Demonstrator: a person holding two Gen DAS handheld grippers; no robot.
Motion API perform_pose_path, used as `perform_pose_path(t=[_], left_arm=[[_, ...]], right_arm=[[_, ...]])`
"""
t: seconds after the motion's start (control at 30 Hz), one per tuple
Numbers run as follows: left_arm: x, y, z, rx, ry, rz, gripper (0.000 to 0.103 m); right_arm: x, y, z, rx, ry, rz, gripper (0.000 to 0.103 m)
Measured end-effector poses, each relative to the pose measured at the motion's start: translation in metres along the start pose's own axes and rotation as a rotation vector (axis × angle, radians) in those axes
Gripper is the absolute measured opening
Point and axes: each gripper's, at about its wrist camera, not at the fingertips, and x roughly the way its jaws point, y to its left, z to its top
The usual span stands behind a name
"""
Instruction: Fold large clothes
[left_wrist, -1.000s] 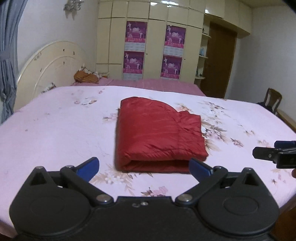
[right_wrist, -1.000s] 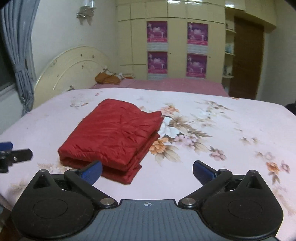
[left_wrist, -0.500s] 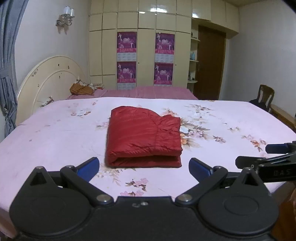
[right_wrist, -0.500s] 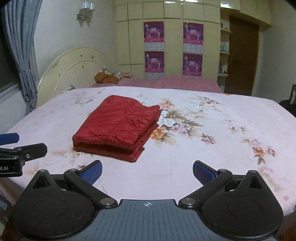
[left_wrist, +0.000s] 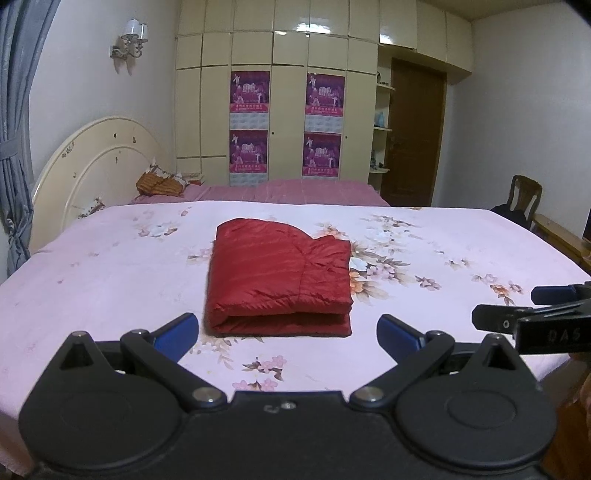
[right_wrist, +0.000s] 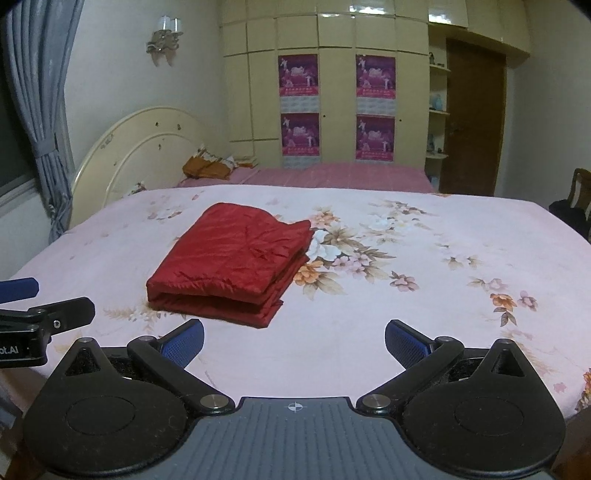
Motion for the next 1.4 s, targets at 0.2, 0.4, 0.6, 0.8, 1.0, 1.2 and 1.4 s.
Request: perform_pose_path(t=[0.2,0.4,0.6,0.8,1.0,1.2,1.4], left_arm=[[-0.001,-0.001,0.001,0.001,-0.009,-0.003,0.103],[-0.004,-0.003,0.0,0.003,-0.013,-0.007,0.103],[-0.004,-0.002,0.001,0.002,-0.016,-0.006,0.103],[-0.004,-0.002,0.001,-0.001,-0.017,-0.002,0.103],[-0.004,-0.002,0.001,0.001,-0.018,-0.002,0.103],[-0.003,-0.004,0.001,0.002,-0.018,-0.004,0.103],[-0.003,-0.005,0.001,0.001,-0.016,-0.002,0.103]], right_arm=[[-0.005,-0.001,-0.001,0.0,-0.002,-0.01,0.103],[-0.008,-0.002,-0.001,-0.001,-0.005,-0.018,0.103],[-0.009,-0.004,-0.001,-0.004,-0.007,-0.014,0.103],[-0.011,-0.006,0.0,-0.011,-0.009,-0.01,0.103],[-0.011,-0.007,0.001,-0.01,-0.012,-0.011,0.103],[-0.011,-0.008,0.001,-0.01,-0.012,-0.011,0.103],[-0.011,-0.009,0.002,-0.012,-0.009,-0.012,0.103]])
